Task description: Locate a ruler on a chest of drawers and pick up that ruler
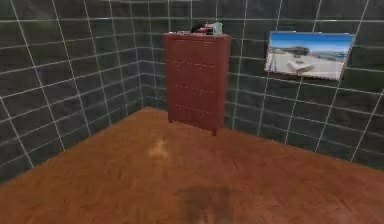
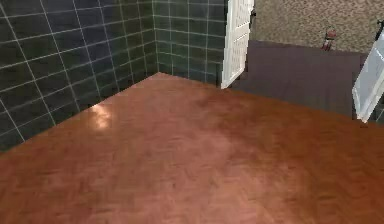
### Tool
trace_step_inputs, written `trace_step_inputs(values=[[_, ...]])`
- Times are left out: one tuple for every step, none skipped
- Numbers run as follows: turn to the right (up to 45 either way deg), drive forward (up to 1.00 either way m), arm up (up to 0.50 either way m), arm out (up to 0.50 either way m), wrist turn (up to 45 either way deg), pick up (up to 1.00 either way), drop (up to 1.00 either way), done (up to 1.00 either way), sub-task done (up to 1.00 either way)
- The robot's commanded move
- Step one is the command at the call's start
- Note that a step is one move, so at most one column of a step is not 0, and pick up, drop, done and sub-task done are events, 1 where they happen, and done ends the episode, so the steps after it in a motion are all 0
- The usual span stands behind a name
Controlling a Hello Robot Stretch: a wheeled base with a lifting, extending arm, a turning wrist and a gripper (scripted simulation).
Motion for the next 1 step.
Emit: trace_step_inputs(values=[[-45.0, 0.0, 0.0, 0.0, 0.0, 0.0, 0.0, 0.0, 0.0]])
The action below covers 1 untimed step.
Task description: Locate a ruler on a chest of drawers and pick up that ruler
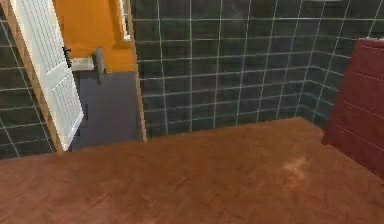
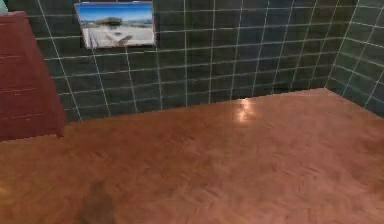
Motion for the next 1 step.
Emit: trace_step_inputs(values=[[-30.0, 0.0, 0.0, 0.0, 0.0, 0.0, 0.0, 0.0, 0.0]])
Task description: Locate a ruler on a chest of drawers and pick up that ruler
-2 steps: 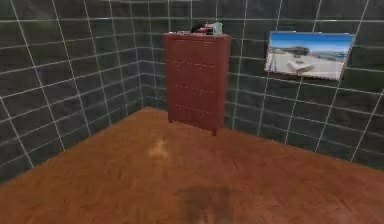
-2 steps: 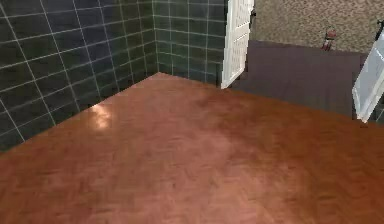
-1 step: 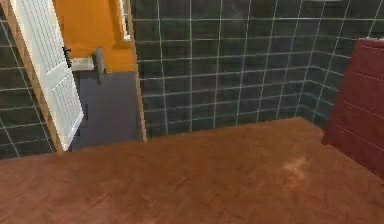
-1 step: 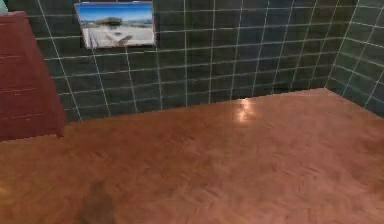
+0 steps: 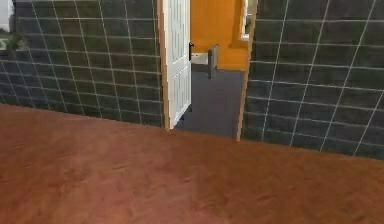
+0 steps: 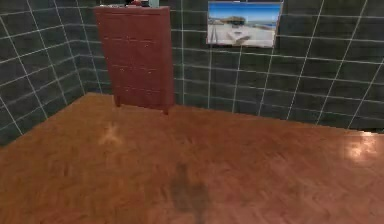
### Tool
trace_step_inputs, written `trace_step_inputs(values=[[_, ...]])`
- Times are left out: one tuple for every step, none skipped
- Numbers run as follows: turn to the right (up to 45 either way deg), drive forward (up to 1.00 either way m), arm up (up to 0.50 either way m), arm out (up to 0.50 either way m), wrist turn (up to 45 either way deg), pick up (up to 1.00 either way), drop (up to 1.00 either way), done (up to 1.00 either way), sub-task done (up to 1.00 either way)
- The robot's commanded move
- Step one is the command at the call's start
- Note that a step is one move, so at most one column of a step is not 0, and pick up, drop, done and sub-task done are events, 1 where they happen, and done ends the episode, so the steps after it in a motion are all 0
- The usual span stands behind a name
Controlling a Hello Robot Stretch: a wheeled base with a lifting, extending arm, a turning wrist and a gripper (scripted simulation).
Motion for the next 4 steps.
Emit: trace_step_inputs(values=[[0.0, 1.0, 0.0, 0.0, 0.0, 0.0, 0.0, 0.0, 0.0], [0.0, 1.0, 0.0, 0.0, 0.0, 0.0, 0.0, 0.0, 0.0], [-3.0, 0.0, 0.0, 0.0, 0.0, 0.0, 0.0, 0.0, 0.0], [0.0, 0.15, 0.0, 0.0, 0.0, 0.0, 0.0, 0.0, 0.0]])
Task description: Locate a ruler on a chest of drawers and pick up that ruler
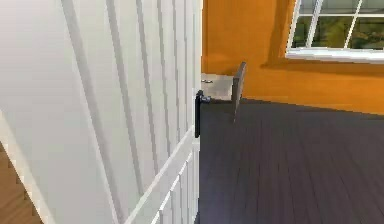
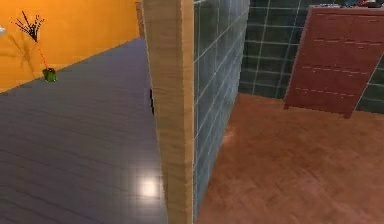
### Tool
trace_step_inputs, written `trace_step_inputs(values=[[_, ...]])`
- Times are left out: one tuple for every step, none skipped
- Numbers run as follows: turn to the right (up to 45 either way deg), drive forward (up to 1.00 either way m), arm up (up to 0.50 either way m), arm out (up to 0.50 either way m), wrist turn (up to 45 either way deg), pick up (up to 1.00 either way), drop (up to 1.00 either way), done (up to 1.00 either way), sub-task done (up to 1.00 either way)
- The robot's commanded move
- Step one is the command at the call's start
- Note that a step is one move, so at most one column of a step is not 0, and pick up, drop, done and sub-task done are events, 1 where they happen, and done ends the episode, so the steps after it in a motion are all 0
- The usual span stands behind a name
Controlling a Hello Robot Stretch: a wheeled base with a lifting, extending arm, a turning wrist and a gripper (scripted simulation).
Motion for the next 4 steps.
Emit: trace_step_inputs(values=[[15.0, 0.0, 0.0, 0.0, 0.0, 0.0, 0.0, 0.0, 0.0], [0.0, 0.45, 0.0, 0.0, 0.0, 0.0, 0.0, 0.0, 0.0], [45.0, 0.0, 0.0, 0.0, 0.0, 0.0, 0.0, 0.0, 0.0], [12.0, 0.0, 0.0, 0.0, 0.0, 0.0, 0.0, 0.0, 0.0]])
